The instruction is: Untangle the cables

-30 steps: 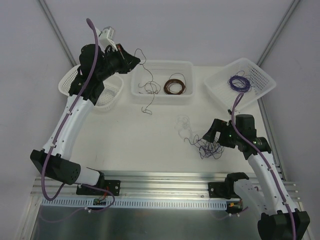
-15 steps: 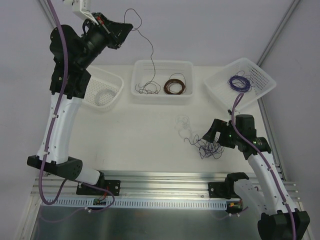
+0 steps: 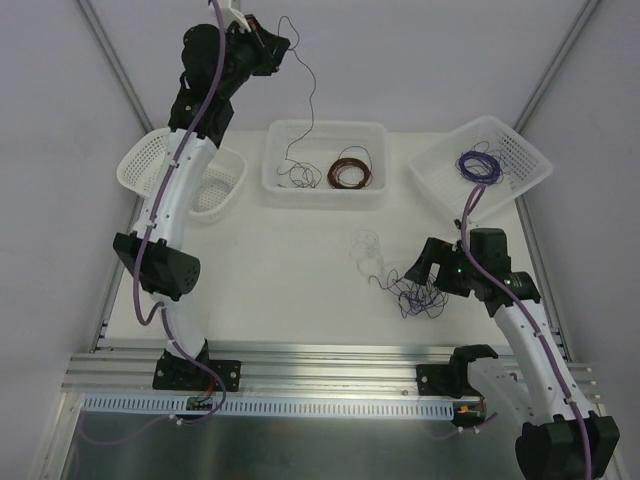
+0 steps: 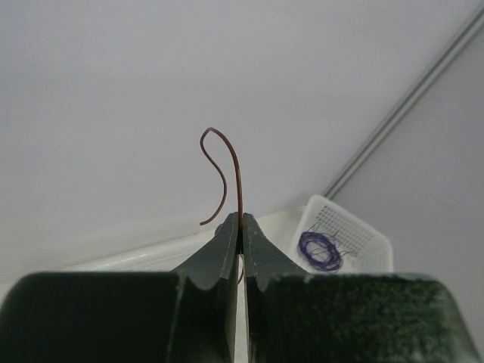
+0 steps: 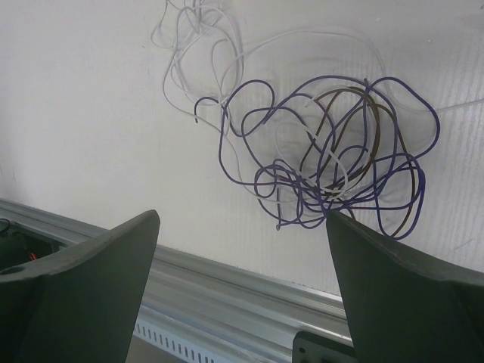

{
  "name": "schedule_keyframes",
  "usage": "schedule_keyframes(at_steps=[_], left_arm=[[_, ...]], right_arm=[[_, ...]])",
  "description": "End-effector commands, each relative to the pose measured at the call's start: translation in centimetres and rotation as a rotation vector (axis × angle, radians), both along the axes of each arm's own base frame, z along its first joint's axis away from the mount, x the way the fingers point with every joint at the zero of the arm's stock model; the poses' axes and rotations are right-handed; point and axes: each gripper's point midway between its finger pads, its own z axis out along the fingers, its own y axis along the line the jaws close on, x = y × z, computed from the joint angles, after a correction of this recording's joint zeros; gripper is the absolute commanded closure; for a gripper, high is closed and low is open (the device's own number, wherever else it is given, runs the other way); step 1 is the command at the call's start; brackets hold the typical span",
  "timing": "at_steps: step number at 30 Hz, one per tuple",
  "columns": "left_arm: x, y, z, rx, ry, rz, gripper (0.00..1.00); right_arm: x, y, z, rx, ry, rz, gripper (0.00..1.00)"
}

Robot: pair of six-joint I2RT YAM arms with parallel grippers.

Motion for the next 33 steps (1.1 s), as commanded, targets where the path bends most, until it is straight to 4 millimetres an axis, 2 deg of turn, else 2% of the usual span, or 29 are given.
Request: schedule_keyframes(at_steps=[1, 2, 3, 4, 5, 7, 8, 9, 11, 12, 14, 15, 18, 19, 20, 21, 22, 23, 24, 25, 26, 27, 28, 29, 30, 31, 32, 33], left_arm=[[3.5, 0.6, -2.7, 0.06, -0.032, 0.071, 1.0], [4.3, 0.4, -3.5, 0.077, -0.041, 0.074, 1.0], [5.2, 0.2, -5.1, 0.091, -0.023, 0.077, 1.0], [6.5, -0.1, -7.5, 0.11, 0.013, 0.078, 1.0], [7.1, -0.3, -9.0, 0.131, 0.033, 0.078, 1.0], [8.4, -0.5, -13.3, 0.161, 0.108, 0.083, 1.0], [8.7, -0.5, -14.9, 0.171, 0.137, 0.086, 1.0], [8.9, -0.4, -17.6, 0.189, 0.19, 0.088, 1.0], [8.9, -0.2, -20.6, 0.214, 0.244, 0.092, 0.99], [8.7, -0.1, -23.2, 0.234, 0.293, 0.092, 0.93], [8.1, 0.1, -25.3, 0.263, 0.342, 0.084, 0.9], [7.7, 0.1, -26.7, 0.273, 0.377, 0.079, 0.85], [5.6, 0.2, -28.6, 0.302, 0.469, 0.042, 0.7], [4.7, 0.2, -27.5, 0.296, 0.462, 0.029, 0.59], [4.0, 0.2, -27.0, 0.283, 0.466, 0.021, 0.56], [3.0, 0.4, -27.7, 0.282, 0.496, 0.017, 0.52], [1.9, 0.6, -25.5, 0.263, 0.467, 0.014, 0.4], [1.0, 0.4, -24.8, 0.246, 0.467, -0.005, 0.34], [0.0, 0.5, -24.9, 0.239, 0.484, -0.014, 0.27], [-1.5, 0.6, -22.8, 0.218, 0.463, -0.025, 0.22], [-2.5, 0.6, -22.3, 0.191, 0.474, -0.04, 0.13], [-3.8, 0.2, -22.7, 0.18, 0.498, -0.074, 0.11], [-5.4, 0.4, -21.1, 0.16, 0.482, -0.086, 0.08], [-6.5, 0.4, -20.8, 0.134, 0.498, -0.091, 0.04], [-7.9, 0.1, -22.1, 0.131, 0.536, -0.114, 0.03], [-9.6, 0.2, -20.8, 0.116, 0.516, -0.127, 0.02], [-10.7, 0.1, -21.0, 0.108, 0.532, -0.138, 0.01], [-12.2, -0.4, -22.9, 0.117, 0.576, -0.162, 0.01]], right_arm=[[0.2, 0.2, -0.2, 0.006, -0.008, 0.016, 0.03], [0.1, 0.2, -0.2, 0.005, -0.006, 0.019, 0.03], [0.1, 0.1, -0.3, 0.003, -0.003, 0.018, 0.03], [0.1, 0.1, -0.2, 0.002, -0.004, 0.018, 0.03], [0.0, 0.1, -0.4, -0.001, 0.0, 0.018, 0.03], [0.0, 0.1, -0.4, -0.004, 0.001, 0.016, 0.03], [0.0, 0.1, -0.4, -0.003, 0.0, 0.016, 0.03], [0.1, 0.0, -0.3, -0.003, 0.0, 0.015, 0.03], [0.1, 0.1, -0.3, -0.003, -0.002, 0.016, 0.03], [0.1, 0.1, -0.2, -0.002, -0.003, 0.017, 0.03], [0.1, 0.0, -0.3, -0.006, 0.001, 0.015, 0.03], [0.1, 0.0, -0.2, -0.01, -0.002, 0.017, 0.03], [0.0, -0.5, -0.3, -0.033, 0.004, 0.004, 0.03], [0.1, -0.8, -0.3, -0.048, 0.003, -0.005, 0.03], [0.1, -1.0, -0.4, -0.059, 0.007, -0.011, 0.03], [0.1, -1.1, -0.5, -0.069, 0.013, -0.016, 0.03], [0.1, -1.7, -0.7, -0.096, 0.02, -0.036, 0.03], [0.0, -2.0, -1.1, -0.112, 0.036, -0.046, 0.03], [0.0, -2.2, -1.3, -0.122, 0.049, -0.059, 0.03], [0.1, -2.9, -1.6, -0.152, 0.056, -0.086, 0.03], [0.1, -3.2, -1.8, -0.165, 0.066, -0.101, 0.02], [0.1, -3.4, -2.2, -0.177, 0.082, -0.112, 0.02], [0.2, -3.8, -2.5, -0.192, 0.093, -0.134, 0.02], [0.3, -3.9, -2.8, -0.197, 0.101, -0.14, 0.02], [0.4, -3.9, -3.1, -0.201, 0.111, -0.142, 0.02], [0.3, -4.0, -4.0, -0.208, 0.142, -0.148, 0.02], [0.5, -3.9, -4.3, -0.208, 0.141, -0.149, 0.01], [0.6, -3.9, -4.7, -0.208, 0.147, -0.147, 0.01]])
